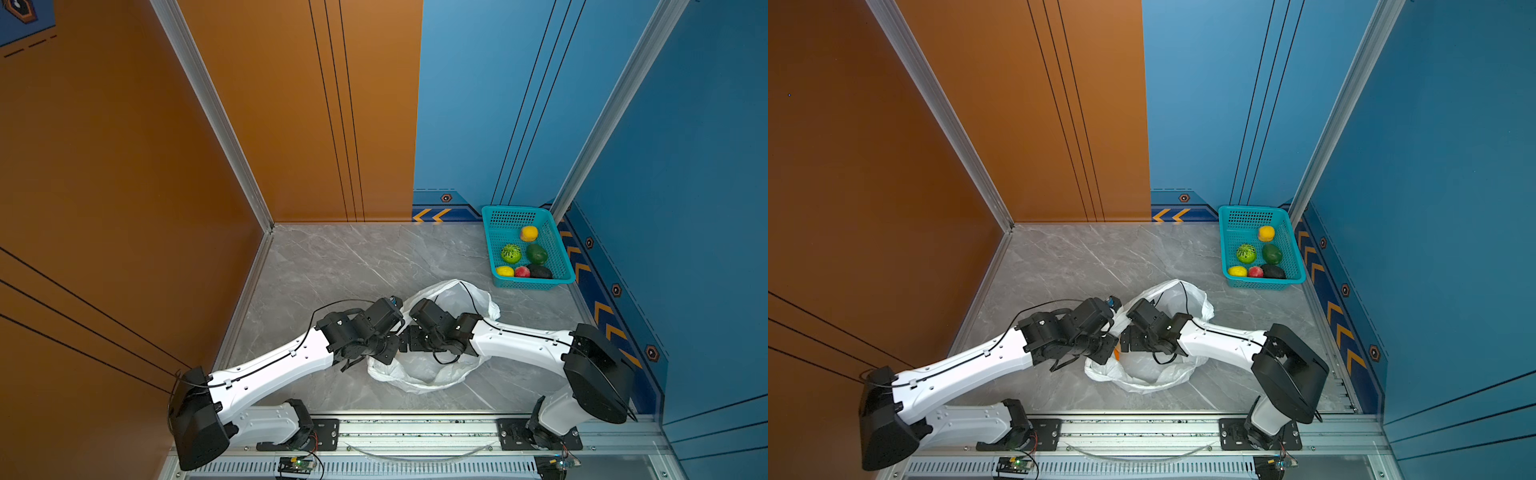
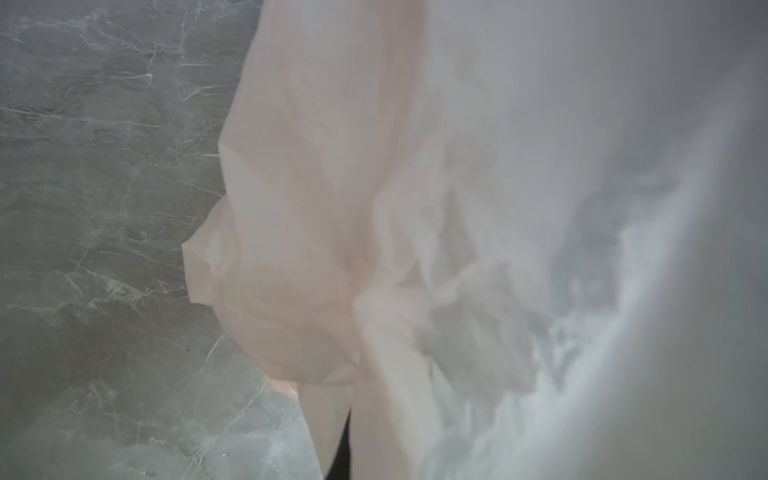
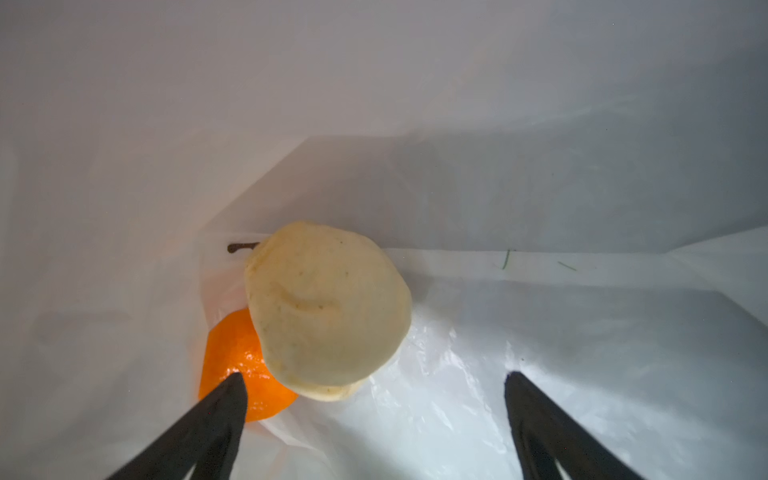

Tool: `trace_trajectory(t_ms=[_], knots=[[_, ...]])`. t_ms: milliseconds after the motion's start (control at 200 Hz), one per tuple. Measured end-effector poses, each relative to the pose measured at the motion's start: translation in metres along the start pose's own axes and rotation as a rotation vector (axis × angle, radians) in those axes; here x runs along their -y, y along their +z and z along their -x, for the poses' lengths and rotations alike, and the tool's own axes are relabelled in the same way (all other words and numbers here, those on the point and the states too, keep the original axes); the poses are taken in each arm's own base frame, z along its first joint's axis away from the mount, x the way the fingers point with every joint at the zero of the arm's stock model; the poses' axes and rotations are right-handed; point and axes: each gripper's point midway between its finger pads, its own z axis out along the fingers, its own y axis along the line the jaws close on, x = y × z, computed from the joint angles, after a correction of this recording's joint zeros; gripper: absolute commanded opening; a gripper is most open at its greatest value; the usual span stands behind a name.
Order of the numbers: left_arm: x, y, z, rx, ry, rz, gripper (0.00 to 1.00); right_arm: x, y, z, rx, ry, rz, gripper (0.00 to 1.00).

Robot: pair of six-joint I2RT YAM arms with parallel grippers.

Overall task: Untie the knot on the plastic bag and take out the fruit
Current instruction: 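Lower the right gripper onto the pale pear and close on it, then lift the pale pear out of the bag and carry it over the teal basket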

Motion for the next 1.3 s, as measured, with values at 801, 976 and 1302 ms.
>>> trace_trajectory(t_ms=[801,976,1302], knots=[[-0.008,0.009,-0.004,-0.006,0.004,0.022,0.0,0.022,0.022,0.011,0.013,0.12,-0.143,0.6],[-0.007,0.011,-0.004,-0.009,0.004,0.023,0.0,0.024,0.021,0.01,0.016,0.128,-0.146,0.5],[-0.005,0.011,0.002,0.012,-0.014,0.015,0.0,0.018,-0.01,0.014,0.056,0.129,-0.092,0.48]])
